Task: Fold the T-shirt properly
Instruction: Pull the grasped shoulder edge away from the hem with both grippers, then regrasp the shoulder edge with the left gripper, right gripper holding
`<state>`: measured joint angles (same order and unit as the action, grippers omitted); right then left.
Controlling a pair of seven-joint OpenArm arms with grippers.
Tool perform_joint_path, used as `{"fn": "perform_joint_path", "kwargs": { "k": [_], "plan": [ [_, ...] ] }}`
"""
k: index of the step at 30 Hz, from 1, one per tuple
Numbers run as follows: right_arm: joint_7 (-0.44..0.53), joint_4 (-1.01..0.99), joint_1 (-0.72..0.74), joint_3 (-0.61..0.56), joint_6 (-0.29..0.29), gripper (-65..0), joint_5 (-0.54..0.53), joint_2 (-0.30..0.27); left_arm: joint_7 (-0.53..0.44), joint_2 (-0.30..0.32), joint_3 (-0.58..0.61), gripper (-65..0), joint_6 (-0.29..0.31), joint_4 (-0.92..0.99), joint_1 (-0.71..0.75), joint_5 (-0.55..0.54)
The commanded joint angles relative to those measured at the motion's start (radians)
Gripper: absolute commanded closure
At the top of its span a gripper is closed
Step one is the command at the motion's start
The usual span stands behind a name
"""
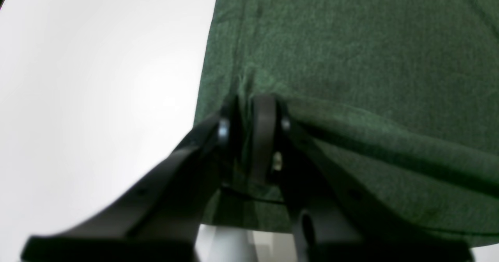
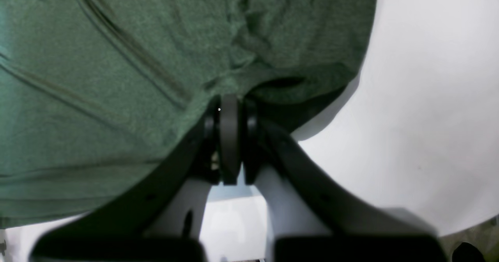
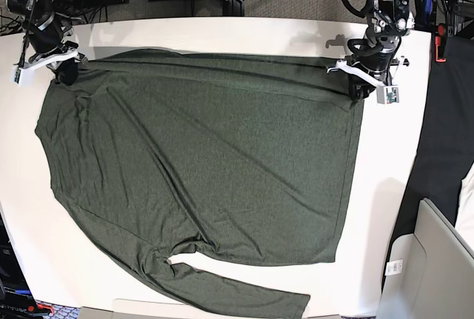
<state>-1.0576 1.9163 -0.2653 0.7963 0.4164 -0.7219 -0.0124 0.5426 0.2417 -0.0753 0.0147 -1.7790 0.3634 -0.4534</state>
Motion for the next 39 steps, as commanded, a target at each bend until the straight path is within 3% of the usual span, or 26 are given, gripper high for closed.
{"fn": "perform_joint_path", "kwargs": {
  "k": [1,7,14,23,27,32,39],
  "plan": [
    [0.021,0.016,0.002,0.007,0.006,-0.2,-0.015,-0.010,-0.026,0.011,-0.011,-9.9,-0.005,-0.020,0.003,0.005],
    [0.021,0.016,0.002,0.008,0.006,-0.2,-0.018,-0.010,-0.026,0.054,-0.014,-19.2,-0.006,-0.023,0.052,0.003],
    [0.021,0.016,0.002,0.007,0.006,-0.2,-0.015,-0.007,-0.026,0.051,-0.076,-27.7,-0.008,-0.092,0.119,0.000],
    [0.021,0.016,0.005,0.007,0.006,-0.2,-0.015,-0.005,-0.026,0.012,-0.068,-29.4,-0.005,-0.137,0.210,-0.008],
    [0.021,0.016,0.004,0.005,0.006,-0.2,-0.015,-0.005,-0.022,0.002,-0.068,-30.1,-0.005,-0.132,0.224,-0.098],
    [0.021,0.016,0.005,0.005,0.006,-0.2,-0.015,-0.005,0.081,0.002,-0.076,-30.1,-0.005,-0.130,0.213,-0.167],
    [0.021,0.016,0.002,0.005,0.006,-0.2,-0.015,-0.005,0.098,0.000,-0.074,-30.0,-0.005,-0.098,0.185,-0.173]
  ]
}}
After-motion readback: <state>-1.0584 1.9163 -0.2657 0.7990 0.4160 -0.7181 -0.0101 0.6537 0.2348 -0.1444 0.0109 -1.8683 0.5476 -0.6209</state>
